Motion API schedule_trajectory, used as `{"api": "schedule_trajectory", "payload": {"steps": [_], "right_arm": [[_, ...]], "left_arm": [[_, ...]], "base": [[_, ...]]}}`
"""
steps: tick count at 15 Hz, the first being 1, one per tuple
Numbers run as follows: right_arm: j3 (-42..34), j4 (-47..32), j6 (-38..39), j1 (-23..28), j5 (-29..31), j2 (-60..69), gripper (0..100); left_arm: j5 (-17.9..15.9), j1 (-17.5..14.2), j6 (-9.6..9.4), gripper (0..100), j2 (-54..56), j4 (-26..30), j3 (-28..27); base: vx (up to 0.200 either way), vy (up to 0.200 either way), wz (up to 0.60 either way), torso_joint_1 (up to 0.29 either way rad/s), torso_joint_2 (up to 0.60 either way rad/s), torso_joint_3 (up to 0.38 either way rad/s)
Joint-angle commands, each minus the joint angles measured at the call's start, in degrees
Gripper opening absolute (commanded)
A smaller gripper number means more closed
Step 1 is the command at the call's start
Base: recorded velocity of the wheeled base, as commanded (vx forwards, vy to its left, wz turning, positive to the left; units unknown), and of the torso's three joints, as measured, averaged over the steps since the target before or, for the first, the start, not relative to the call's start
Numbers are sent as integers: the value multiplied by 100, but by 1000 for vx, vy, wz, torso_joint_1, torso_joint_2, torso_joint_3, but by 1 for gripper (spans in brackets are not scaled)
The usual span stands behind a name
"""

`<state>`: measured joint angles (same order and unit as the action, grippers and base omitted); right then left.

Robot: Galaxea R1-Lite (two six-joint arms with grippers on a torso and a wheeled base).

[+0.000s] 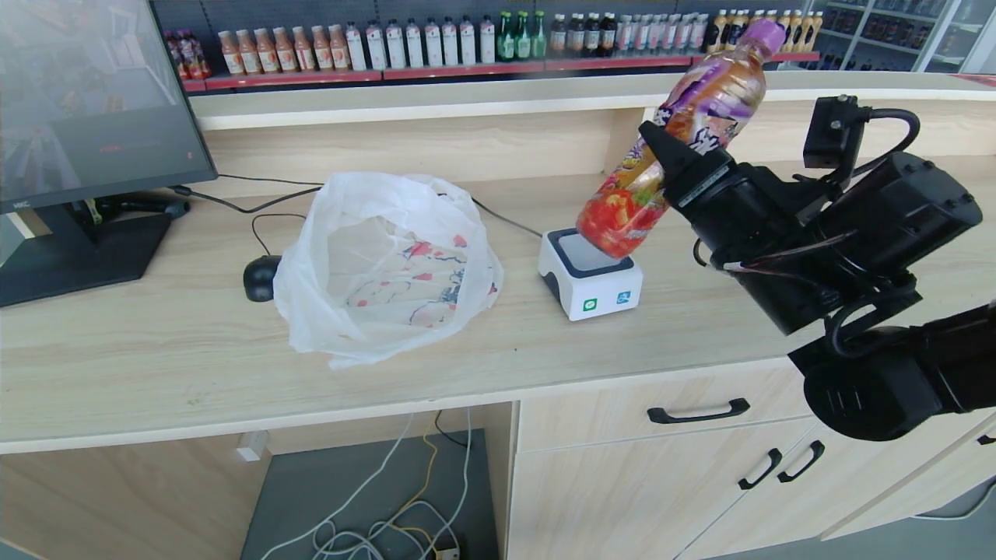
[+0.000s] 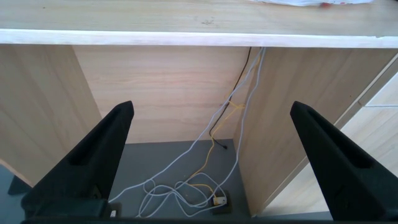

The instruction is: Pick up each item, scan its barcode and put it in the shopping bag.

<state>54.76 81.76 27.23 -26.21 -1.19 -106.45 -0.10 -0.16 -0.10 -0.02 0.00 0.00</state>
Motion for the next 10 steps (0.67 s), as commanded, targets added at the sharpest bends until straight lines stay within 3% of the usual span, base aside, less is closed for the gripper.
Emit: {"api": "schedule_trajectory", "payload": {"steps": [1, 7, 10], "right_arm": [[-308, -2, -465, -112, -223, 256, 0], [-1020, 112, -2767, -156, -443, 335, 0], [-1143, 463, -3136, -367, -399, 247, 0]], "left_arm": [[1, -2, 1, 100, 2, 0, 0], [1, -2, -17, 100, 2, 0, 0], [1, -2, -17, 100, 2, 0, 0]], "base": [[0, 0, 0, 0, 0, 0], [0, 0, 0, 0, 0, 0], [0, 0, 0, 0, 0, 0]]}}
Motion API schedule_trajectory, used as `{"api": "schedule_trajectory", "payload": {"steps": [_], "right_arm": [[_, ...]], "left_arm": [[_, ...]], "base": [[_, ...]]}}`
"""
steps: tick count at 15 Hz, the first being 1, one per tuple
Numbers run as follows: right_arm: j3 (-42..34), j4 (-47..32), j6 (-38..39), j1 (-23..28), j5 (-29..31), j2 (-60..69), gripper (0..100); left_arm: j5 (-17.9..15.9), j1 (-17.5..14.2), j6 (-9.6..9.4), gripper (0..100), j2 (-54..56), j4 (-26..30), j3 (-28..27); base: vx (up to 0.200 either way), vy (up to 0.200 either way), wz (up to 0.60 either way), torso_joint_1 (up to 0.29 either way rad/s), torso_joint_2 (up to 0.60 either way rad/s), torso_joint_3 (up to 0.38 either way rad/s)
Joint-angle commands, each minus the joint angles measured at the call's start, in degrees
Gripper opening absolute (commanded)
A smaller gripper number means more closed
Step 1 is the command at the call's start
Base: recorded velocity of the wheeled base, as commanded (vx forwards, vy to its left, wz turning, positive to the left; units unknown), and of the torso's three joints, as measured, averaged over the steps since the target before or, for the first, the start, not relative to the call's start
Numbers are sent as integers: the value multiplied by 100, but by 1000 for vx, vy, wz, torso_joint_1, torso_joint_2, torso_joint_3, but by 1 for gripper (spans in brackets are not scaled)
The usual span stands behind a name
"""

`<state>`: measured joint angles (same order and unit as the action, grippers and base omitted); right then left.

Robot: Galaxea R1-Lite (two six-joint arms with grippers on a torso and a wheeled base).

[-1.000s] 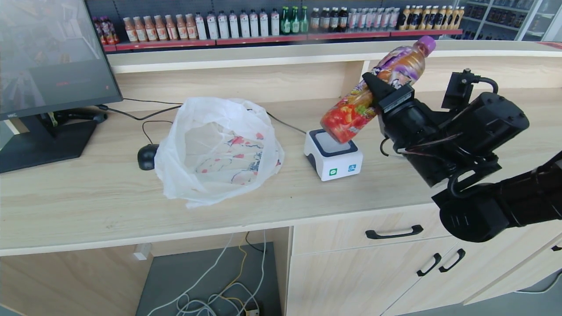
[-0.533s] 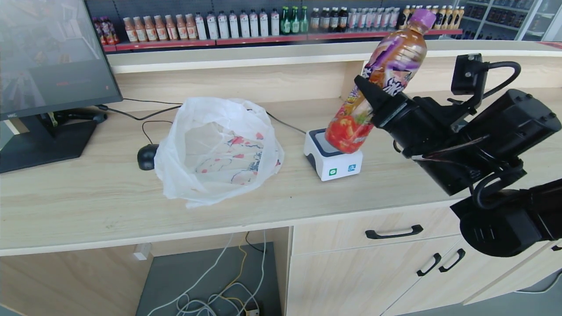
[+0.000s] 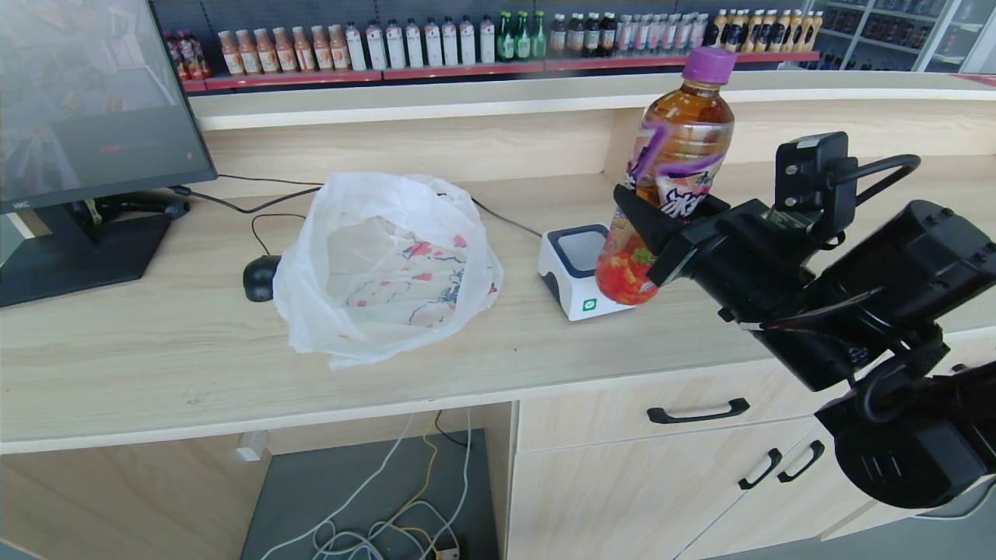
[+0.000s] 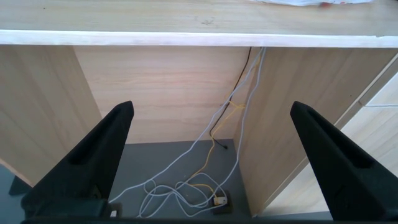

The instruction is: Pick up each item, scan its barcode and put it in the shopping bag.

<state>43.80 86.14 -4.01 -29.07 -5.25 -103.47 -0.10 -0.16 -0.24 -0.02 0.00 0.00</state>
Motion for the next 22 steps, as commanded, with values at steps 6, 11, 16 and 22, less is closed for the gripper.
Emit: {"api": "schedule_trajectory", "payload": {"steps": [6, 11, 16, 22], "right_arm": [[14, 140, -30, -72, 200, -164, 0], [173, 140, -21, -72, 200, -279, 0], [181, 140, 6, -63, 323, -252, 0], [348, 140, 6, -63, 332, -323, 0]], "left_arm": [[1, -2, -55, 100, 2, 0, 0], [1, -2, -46, 100, 2, 0, 0], [1, -2, -37, 100, 2, 0, 0], [1, -2, -28, 100, 2, 0, 0]], "base": [[0, 0, 0, 0, 0, 0], [0, 200, 0, 1, 2, 4], [0, 200, 0, 2, 3, 2], [0, 167, 0, 5, 2, 0]]}}
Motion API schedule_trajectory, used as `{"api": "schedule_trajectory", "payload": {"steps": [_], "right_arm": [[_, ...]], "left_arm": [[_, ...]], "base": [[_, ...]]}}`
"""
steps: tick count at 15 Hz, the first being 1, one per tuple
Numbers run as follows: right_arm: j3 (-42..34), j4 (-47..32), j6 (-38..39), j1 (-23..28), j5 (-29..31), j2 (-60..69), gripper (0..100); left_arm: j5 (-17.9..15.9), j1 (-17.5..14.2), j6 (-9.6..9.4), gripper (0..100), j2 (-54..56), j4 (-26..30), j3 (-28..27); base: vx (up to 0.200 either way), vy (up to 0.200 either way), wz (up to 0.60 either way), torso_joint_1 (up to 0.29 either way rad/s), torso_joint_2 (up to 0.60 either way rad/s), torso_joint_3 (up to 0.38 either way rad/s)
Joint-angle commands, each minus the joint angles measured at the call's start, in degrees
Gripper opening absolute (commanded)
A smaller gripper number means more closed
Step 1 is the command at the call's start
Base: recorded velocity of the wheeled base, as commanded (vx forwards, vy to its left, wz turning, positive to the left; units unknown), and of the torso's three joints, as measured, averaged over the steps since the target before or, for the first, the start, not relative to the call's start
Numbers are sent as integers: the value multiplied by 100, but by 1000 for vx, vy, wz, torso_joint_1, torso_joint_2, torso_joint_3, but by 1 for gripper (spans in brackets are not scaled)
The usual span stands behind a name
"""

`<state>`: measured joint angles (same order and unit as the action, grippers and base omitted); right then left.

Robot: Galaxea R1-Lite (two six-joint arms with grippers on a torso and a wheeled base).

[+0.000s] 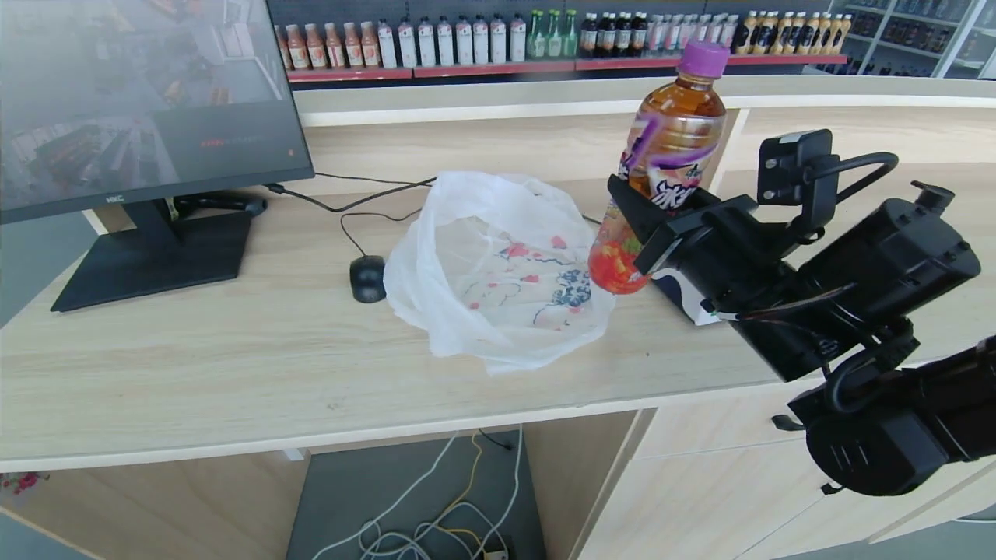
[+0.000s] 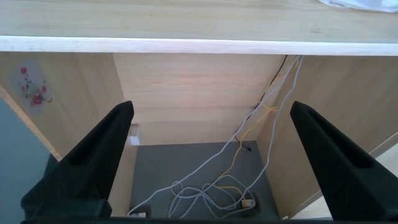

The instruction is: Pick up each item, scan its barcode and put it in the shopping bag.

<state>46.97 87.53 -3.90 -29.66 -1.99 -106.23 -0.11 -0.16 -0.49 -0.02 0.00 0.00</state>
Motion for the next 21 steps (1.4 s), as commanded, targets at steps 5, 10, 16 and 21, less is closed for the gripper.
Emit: {"api": "schedule_trajectory", "payload": {"steps": [5, 10, 16, 21], "right_arm": [[269, 1, -5, -14, -3, -205, 0], [866, 1, -5, -172, 5, -741, 0], [1605, -34, -14, -541, 84, -1550, 0], [1947, -96, -23, -611, 76, -1919, 0]], "left_arm": [[2, -2, -4, 100, 2, 0, 0], [2, -2, -4, 100, 2, 0, 0], [2, -2, -4, 100, 2, 0, 0], [2, -2, -4, 100, 2, 0, 0]], "base": [[0, 0, 0, 0, 0, 0], [0, 0, 0, 0, 0, 0], [0, 0, 0, 0, 0, 0], [0, 0, 0, 0, 0, 0]]}}
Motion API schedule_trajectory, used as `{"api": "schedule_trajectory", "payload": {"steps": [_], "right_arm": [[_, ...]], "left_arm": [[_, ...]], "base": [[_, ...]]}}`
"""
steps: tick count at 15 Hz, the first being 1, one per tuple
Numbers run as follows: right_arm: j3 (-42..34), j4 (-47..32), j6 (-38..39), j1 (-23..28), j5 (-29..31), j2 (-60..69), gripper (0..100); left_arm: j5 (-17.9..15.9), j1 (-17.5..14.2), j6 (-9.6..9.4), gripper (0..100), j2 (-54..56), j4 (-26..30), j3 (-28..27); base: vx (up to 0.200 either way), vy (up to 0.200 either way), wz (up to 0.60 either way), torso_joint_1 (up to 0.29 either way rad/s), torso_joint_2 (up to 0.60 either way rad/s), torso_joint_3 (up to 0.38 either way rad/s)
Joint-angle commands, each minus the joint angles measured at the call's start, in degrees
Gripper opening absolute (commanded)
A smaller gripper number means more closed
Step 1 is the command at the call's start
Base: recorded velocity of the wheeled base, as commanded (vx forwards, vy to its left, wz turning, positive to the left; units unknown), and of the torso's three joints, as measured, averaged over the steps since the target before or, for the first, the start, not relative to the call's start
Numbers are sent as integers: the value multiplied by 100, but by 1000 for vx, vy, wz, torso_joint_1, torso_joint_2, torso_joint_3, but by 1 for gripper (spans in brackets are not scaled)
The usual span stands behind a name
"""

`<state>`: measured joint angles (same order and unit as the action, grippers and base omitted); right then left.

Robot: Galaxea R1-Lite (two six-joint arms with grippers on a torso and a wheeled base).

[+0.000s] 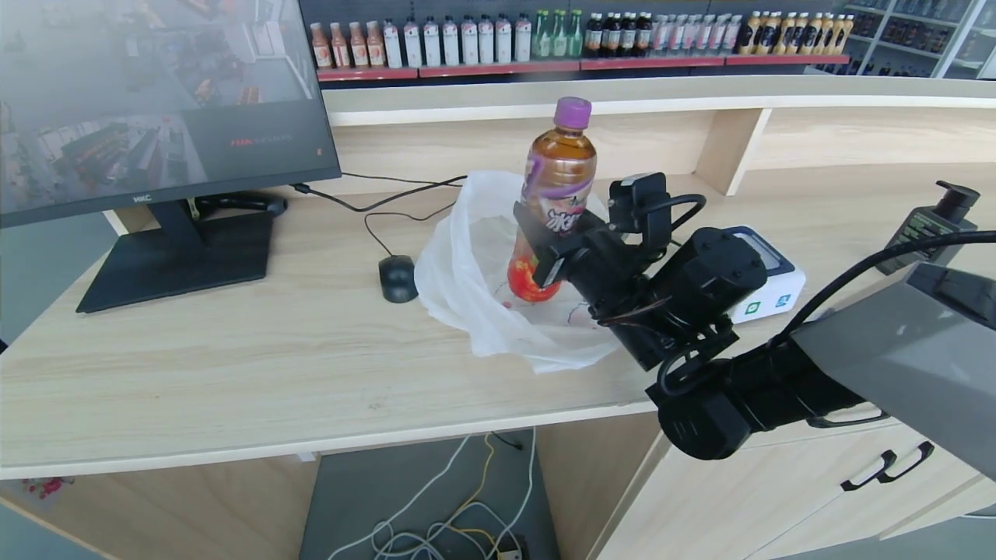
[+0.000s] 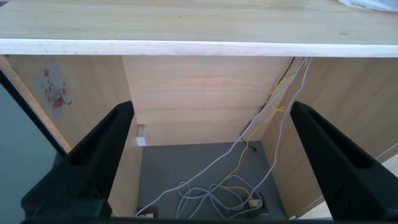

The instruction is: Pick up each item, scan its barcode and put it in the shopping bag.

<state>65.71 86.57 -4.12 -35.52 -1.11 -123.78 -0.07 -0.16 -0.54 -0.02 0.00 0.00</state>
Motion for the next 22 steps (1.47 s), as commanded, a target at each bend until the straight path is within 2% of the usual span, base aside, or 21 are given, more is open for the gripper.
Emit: {"api": "schedule_trajectory", "payload": {"steps": [1, 10, 22], "right_arm": [[179, -114, -1, -42, -21, -208, 0], [1269, -1116, -1, -121, -21, -656, 0], [1295, -1142, 8, -78, -21, -1087, 0]], "left_arm": [[-1, -2, 1, 100, 2, 0, 0], [-1, -2, 1, 100, 2, 0, 0], [-1, -2, 1, 100, 2, 0, 0]], "base": [[0, 0, 0, 0, 0, 0], [0, 0, 0, 0, 0, 0], [0, 0, 0, 0, 0, 0]]}}
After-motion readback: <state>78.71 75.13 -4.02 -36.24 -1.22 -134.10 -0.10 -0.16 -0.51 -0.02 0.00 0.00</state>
